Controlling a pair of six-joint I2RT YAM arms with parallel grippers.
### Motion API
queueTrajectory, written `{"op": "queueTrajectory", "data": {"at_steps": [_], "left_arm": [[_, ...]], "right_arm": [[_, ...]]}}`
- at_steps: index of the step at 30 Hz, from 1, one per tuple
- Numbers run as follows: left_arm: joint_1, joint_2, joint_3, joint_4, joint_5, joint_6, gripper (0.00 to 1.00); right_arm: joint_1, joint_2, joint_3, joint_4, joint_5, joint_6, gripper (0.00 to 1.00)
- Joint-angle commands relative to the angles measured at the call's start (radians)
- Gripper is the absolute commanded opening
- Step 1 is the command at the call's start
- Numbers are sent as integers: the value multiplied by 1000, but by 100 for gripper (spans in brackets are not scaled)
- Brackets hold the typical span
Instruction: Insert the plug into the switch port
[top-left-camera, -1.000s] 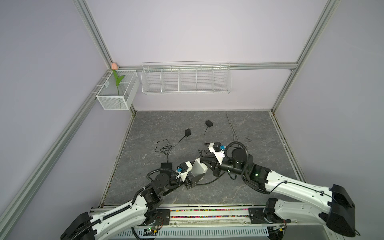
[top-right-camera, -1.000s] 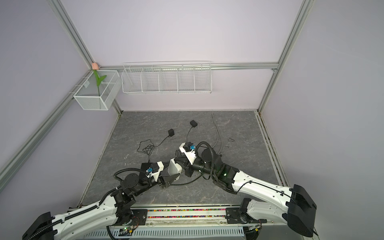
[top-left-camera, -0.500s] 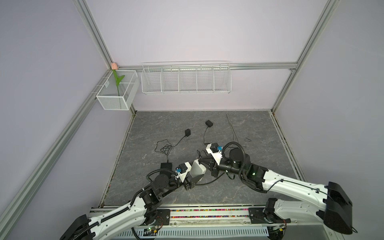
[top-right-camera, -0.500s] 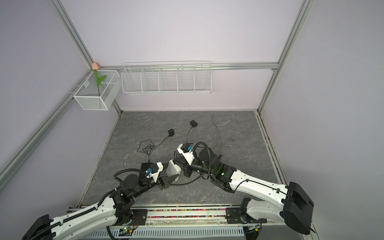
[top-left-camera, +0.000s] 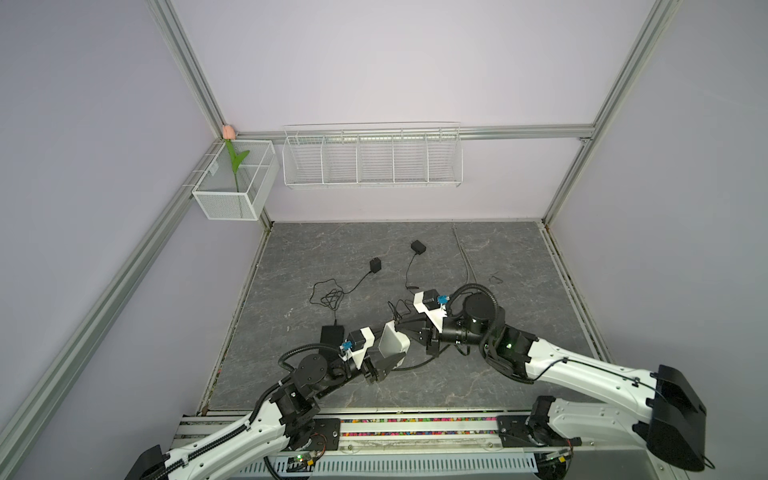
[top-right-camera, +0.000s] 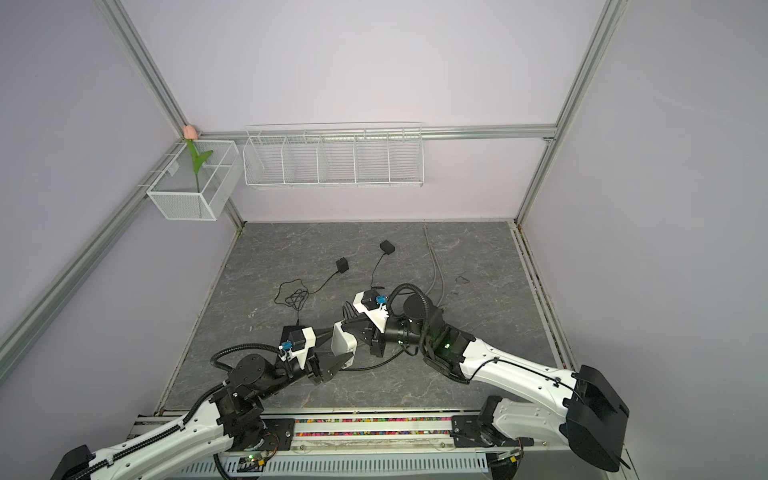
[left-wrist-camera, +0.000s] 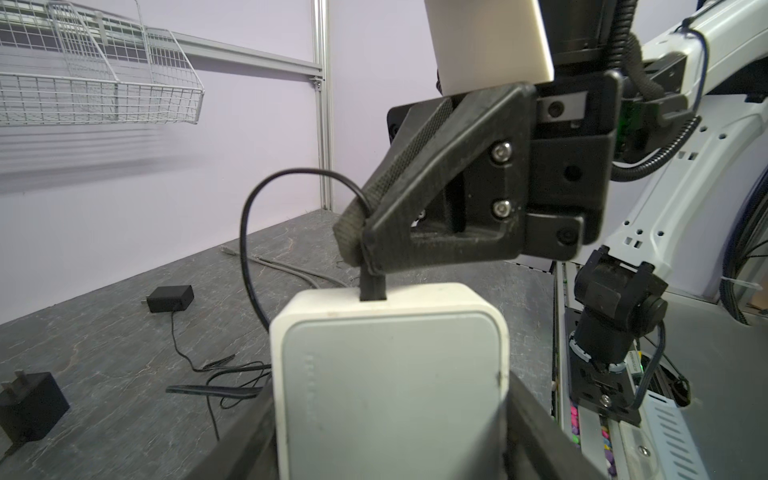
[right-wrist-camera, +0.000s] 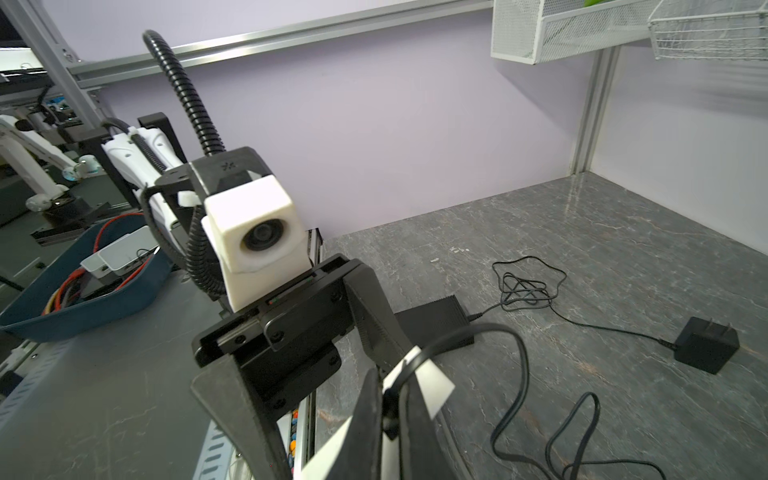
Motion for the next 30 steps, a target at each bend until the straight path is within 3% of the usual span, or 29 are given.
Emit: {"op": "queueTrajectory", "data": {"at_steps": [1,4,10,17,22,26,30], "left_arm": [[-7,-73,69,362,38,-10,0],[-7,-78,73,348,36,-7,0],[-7,-67,75,264,-27,21,0],[-4,24,129,-21,-244,54,0],[33,129,119,-7,-348,10,0],[192,236,180,-59,-249,-109,0],[286,444,340,-200,-174,-136,0]], "right_arm": [[-10,43,-65,-240,-57,-19,10],[-12,45,-48,-257,-56,-20,10],[-14,49,27,-340,15,-30,20],[-89,-10,165,-493,90,-58,57],[-121,-93,192,-553,188,-74,67],[-164,-91,145,-578,333,-27,69],[-197,-9,151,-635,450,34,71]]}}
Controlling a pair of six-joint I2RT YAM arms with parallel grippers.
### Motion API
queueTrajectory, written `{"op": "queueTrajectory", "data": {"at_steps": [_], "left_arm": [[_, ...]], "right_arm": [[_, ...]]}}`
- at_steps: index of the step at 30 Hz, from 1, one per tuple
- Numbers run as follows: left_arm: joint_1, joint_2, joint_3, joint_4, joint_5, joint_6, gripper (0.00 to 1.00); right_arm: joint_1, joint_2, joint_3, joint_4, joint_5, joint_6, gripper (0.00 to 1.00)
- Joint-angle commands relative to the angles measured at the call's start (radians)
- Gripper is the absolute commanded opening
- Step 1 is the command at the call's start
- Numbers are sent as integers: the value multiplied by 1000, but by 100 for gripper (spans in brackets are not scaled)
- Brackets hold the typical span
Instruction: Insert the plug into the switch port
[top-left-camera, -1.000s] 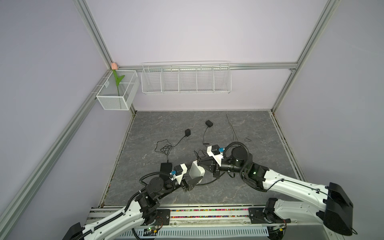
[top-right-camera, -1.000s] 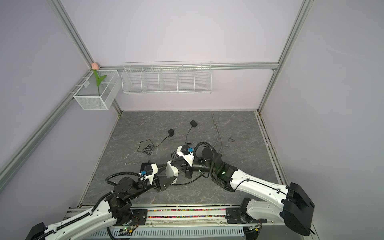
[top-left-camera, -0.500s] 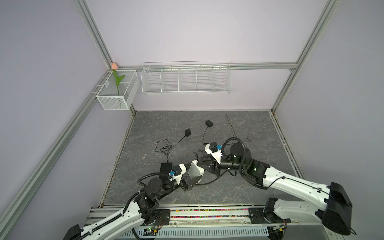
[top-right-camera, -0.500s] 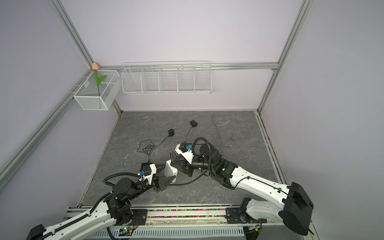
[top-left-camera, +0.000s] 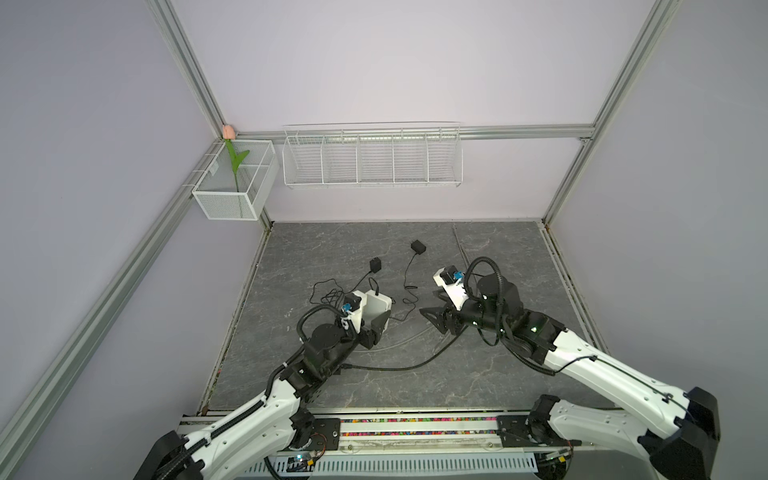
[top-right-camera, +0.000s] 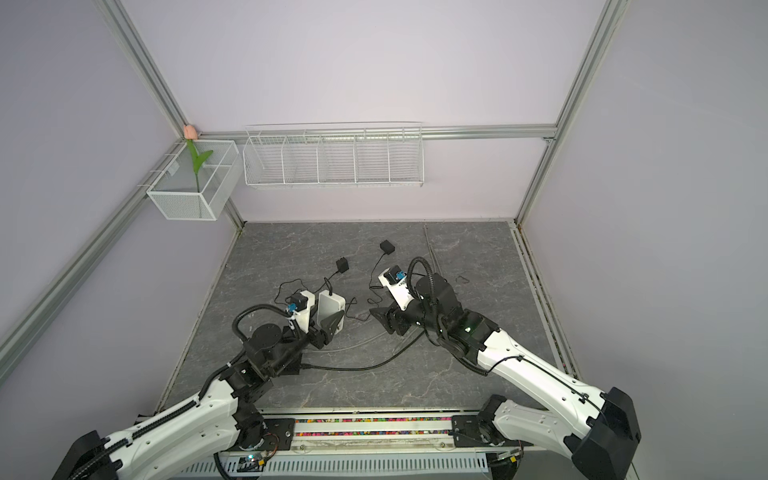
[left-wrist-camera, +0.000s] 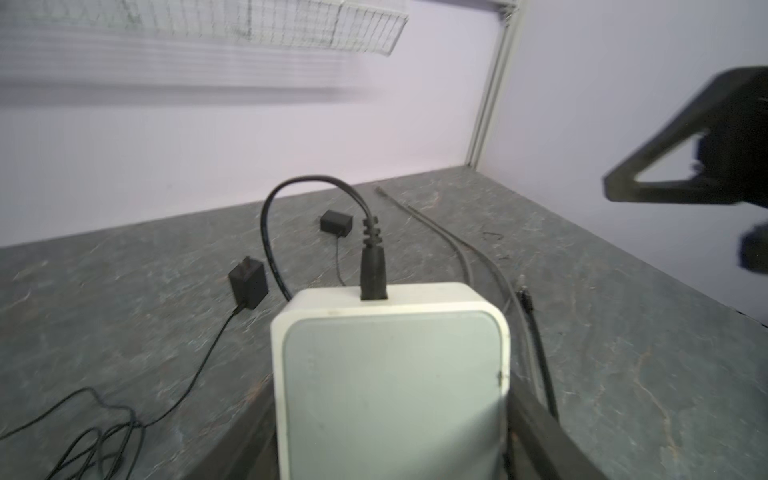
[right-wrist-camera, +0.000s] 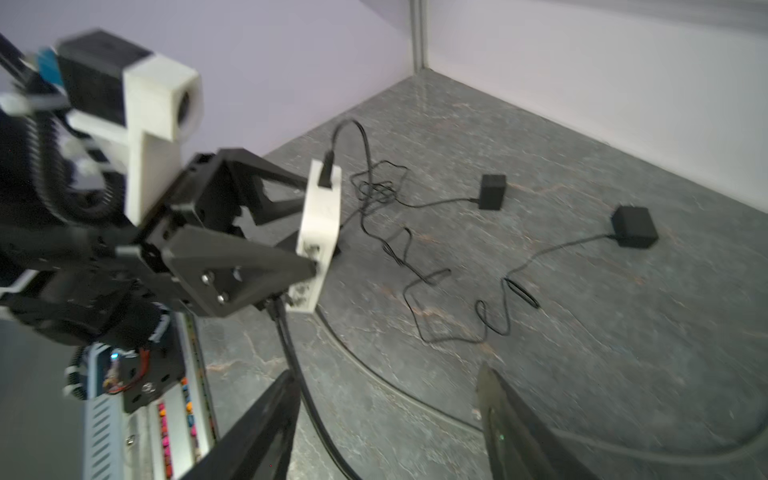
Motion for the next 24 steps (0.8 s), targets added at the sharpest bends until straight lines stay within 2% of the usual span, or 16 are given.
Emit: {"op": "queueTrajectory", "data": {"at_steps": [1,3,7,10,12,15,24], "left_arm": [[55,149,170,-111,71,-52,0],[79,282,280,-206,68,-44,0],[131,576,560,-452,79,-55,0],[142,789,779,-655,93,-74,0],[142,894,866,-724,110,-91,0],[142,966,889,-722,145,-132,0],[137,1044,916,-785,134,-211,0]], "right_arm": [[-31,82,0,-101,150,71,71],[-68,146,44,-151,176,109,72],[-122,253,94,-209,153,138,71],[-135,280,103,-209,138,145,71],[-140,282,100,-212,143,143,71],[-151,281,85,-217,165,140,71],[-214,315,67,-202,140,148,71]]}}
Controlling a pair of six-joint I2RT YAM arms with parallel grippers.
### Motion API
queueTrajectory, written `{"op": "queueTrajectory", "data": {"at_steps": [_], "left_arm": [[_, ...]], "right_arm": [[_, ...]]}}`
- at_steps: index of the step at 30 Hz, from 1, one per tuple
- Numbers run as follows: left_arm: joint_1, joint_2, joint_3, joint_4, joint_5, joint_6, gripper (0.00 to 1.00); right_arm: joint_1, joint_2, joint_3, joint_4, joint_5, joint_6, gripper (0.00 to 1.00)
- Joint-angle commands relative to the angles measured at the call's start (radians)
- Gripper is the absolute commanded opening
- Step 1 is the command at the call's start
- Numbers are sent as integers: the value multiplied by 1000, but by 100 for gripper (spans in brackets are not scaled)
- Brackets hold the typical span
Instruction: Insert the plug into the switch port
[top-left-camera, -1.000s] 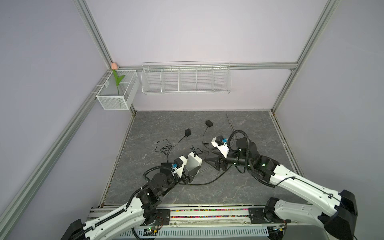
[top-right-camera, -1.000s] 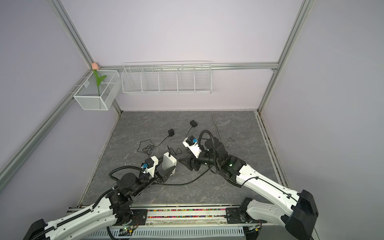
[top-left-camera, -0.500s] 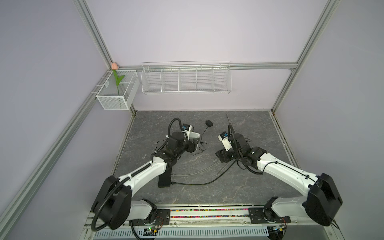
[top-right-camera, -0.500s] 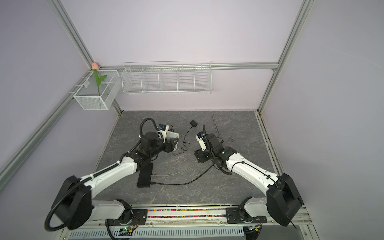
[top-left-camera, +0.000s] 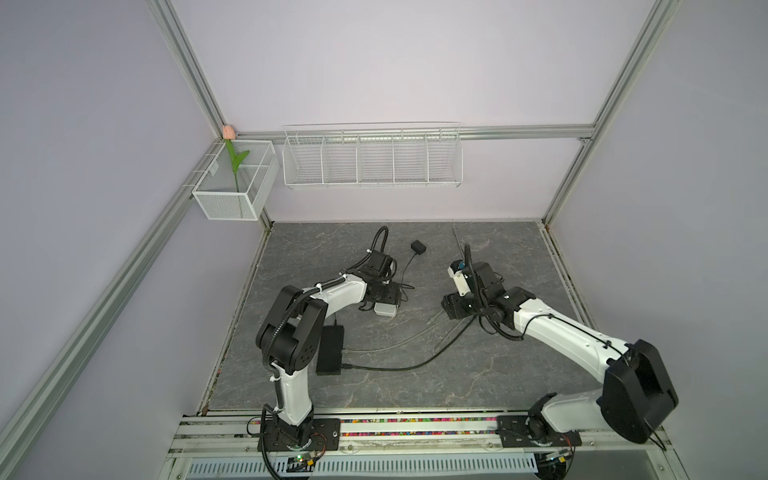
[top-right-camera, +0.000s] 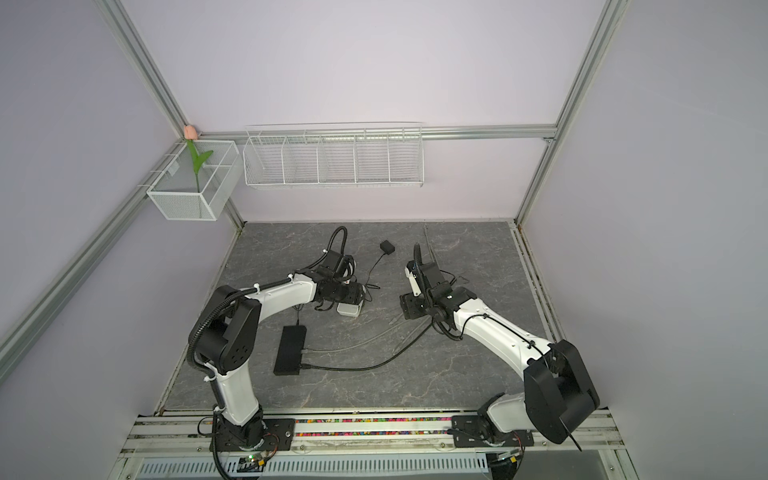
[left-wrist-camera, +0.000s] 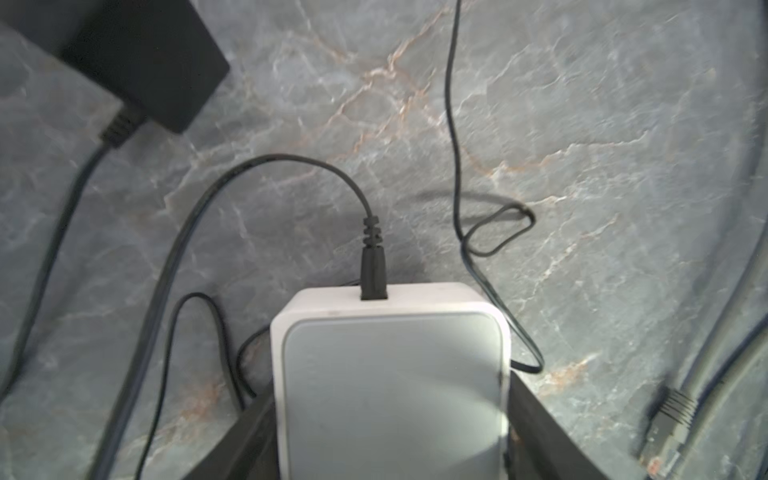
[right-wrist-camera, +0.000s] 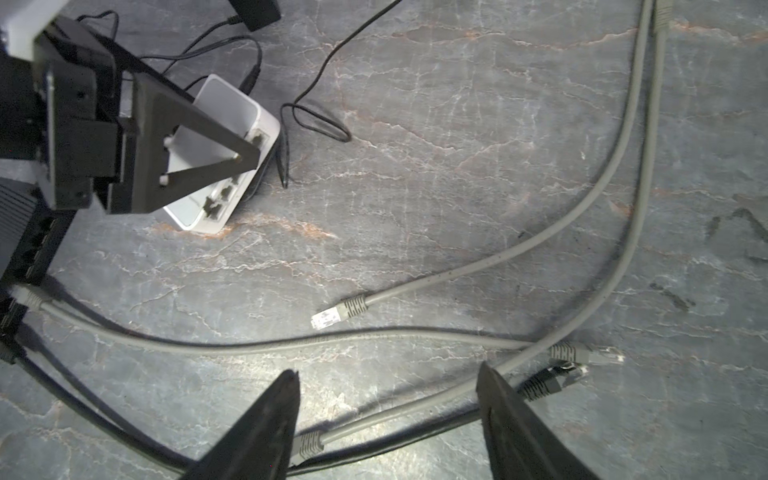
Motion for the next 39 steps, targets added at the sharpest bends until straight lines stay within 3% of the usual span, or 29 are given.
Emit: {"op": "queueTrajectory", "data": {"at_steps": [1,7,15,23,28,33,39], "left_arm": [[-5,27,34,-37,9,-53,0],[-4,82,50,-37,-20,-47,0],[21,208,246,-129,-88,-10,0],[41,184,360,-235,-143,15,0],[23,21,269,-237,-161,8,0],[-82,-161,137,-226,-209,-5,0],[-145,-213,-23,-136,-29,-41,0]], "right_arm": [[-4,30,-7,2,-15,17,70],[-4,39,-21,20,-21,17,68],[-8,9,-16,0,1,2,67],[-36,-3,-20,-19,26,-12,67],[-37,-21,-36,-11,35,-34,66],[-39,-32,-46,10,32,-44,65],[-39,-38,-49,22,16,-39,64]]}}
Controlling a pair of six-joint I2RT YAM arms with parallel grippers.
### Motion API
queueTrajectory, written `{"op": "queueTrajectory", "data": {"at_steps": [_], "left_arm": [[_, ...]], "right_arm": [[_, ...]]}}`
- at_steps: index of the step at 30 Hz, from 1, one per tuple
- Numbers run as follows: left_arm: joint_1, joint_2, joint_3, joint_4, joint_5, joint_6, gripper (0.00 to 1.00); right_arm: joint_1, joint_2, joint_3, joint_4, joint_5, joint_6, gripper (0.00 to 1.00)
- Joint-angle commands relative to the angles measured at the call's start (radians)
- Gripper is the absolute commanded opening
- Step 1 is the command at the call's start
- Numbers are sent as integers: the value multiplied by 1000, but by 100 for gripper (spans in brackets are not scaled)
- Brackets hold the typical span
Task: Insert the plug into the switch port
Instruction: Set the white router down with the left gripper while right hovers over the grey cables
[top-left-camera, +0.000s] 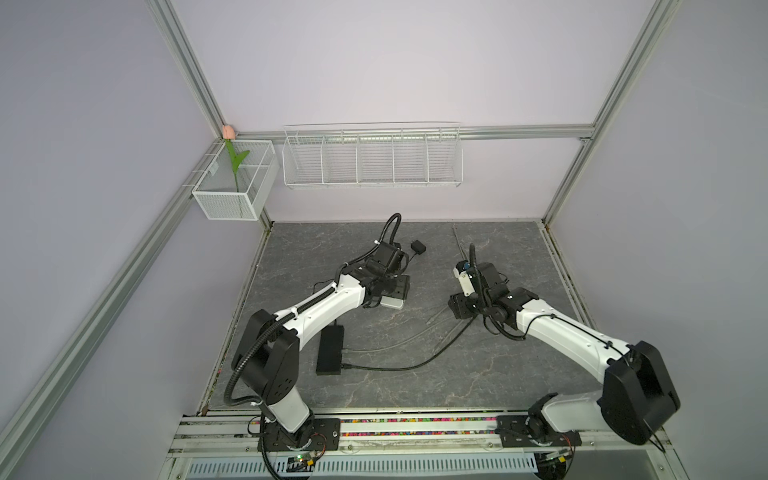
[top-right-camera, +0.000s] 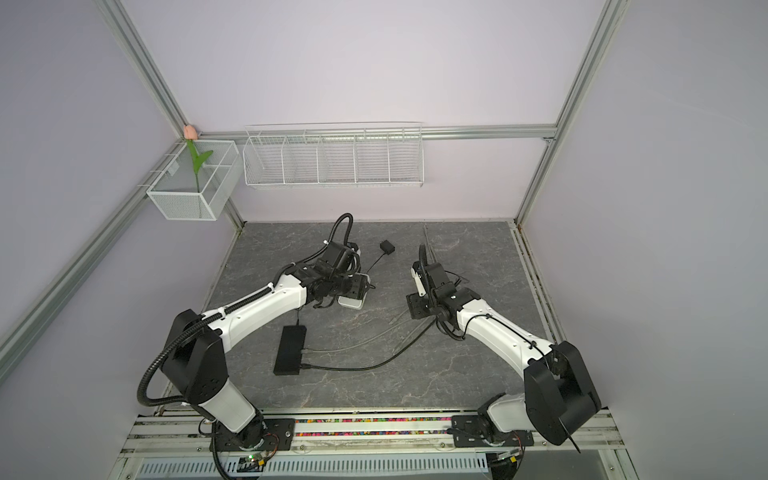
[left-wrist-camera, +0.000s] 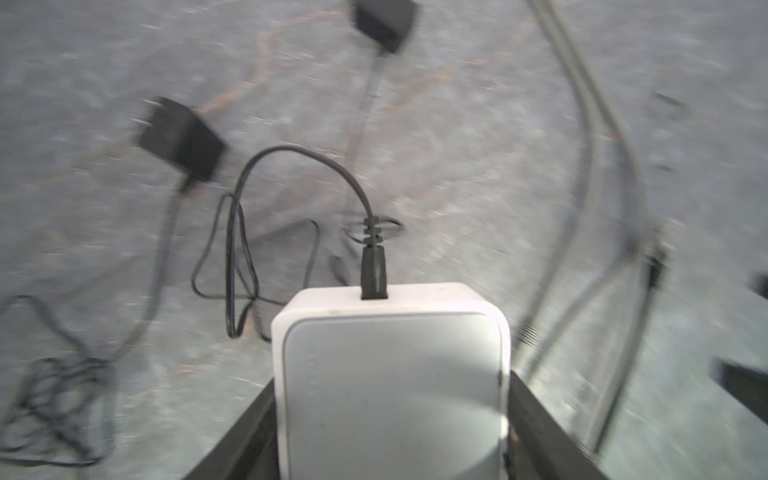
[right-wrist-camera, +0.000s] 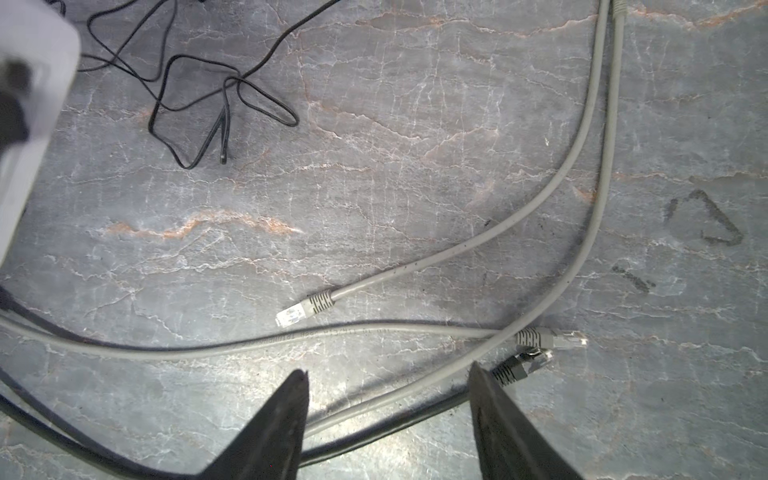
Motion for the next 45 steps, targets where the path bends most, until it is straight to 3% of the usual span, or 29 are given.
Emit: {"op": "queueTrajectory", "data": {"at_steps": [1,11,16,30,35,36,38,41,42,45], "left_arm": [[-2,38,-89,34,85,-37,0],[-13,142,-138,87,117,-36,0],[-11,217,-89,36,39,-15,0],[157,390,39,99,60,-40,0],[199,444,145,51,61,-24,0],[200,441,155,38,64,-19,2],[200,417,151,36,83,-23,29],[197,346,101,63,101,-41,55],[197,321,84,74,106,-44,97],[197,251,48,81,118,-43,100]], "right_arm": [[-8,-24,-22,22,-11,-11,64],[-8,-35,-34,35,-8,-15,63],[-6,-14,-26,23,-6,-43,63],[9,1,3,-8,-42,-123,63],[79,26,15,-18,14,-255,65],[94,29,11,-15,33,-287,66],[114,17,-6,13,61,-346,69],[113,0,-18,51,8,-404,74],[113,0,-15,55,-24,-420,76],[112,19,0,61,-135,-471,80]]}}
